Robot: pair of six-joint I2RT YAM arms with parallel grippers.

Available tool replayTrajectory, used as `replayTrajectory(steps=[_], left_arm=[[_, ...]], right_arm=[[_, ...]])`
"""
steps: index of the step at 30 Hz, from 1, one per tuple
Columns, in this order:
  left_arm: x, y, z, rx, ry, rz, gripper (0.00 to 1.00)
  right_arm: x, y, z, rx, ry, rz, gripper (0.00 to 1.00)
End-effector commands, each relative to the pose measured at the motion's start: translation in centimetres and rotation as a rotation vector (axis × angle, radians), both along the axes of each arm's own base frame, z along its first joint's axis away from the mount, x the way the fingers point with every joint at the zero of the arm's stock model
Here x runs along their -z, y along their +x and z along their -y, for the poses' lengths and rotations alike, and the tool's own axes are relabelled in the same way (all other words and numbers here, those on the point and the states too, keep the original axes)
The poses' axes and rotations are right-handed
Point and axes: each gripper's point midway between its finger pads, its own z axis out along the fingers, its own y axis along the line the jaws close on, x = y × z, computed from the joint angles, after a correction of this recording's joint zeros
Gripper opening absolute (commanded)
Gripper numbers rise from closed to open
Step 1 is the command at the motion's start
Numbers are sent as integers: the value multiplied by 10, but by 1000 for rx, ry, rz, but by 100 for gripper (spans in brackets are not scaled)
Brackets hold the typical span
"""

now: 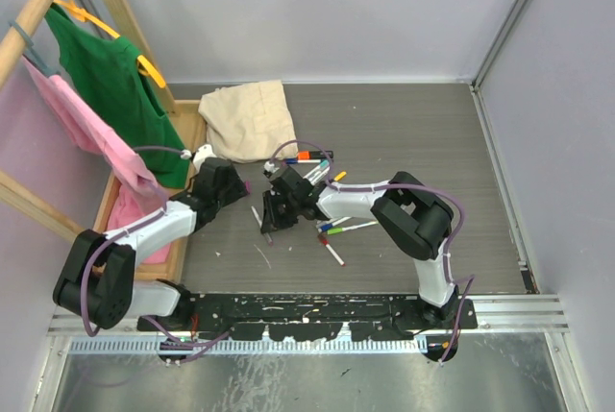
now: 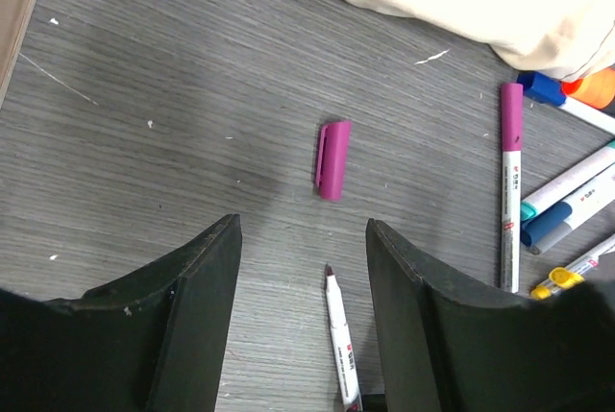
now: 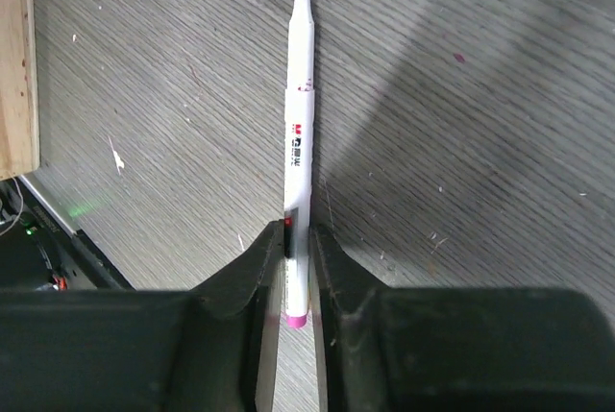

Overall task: Open the pen caps
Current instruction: Place the pen at the center of the board.

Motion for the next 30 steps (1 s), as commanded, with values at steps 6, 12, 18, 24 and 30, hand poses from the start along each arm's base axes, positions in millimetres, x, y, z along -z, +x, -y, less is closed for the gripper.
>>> replayTrajectory(steps=[6,12,18,24,30], left_arm=[[-4,1,-1,8,1,23,56],[-2,-3,0,17,-5,14,56],[11,-19,-4,36,15,-59,55],[7,-52,-19,7,47,-146,54],[24,-84,-23,-10,35,-218,55]], right_arm=[[-2,7,-4,-2,-20,39,32],[-9,9,-7,-20,-3,55,33],[-33,9,-15,-81,48,99,33],[-70,13,-17,-157,129,166,33],[-100,16,-2,-298,236,204,33]])
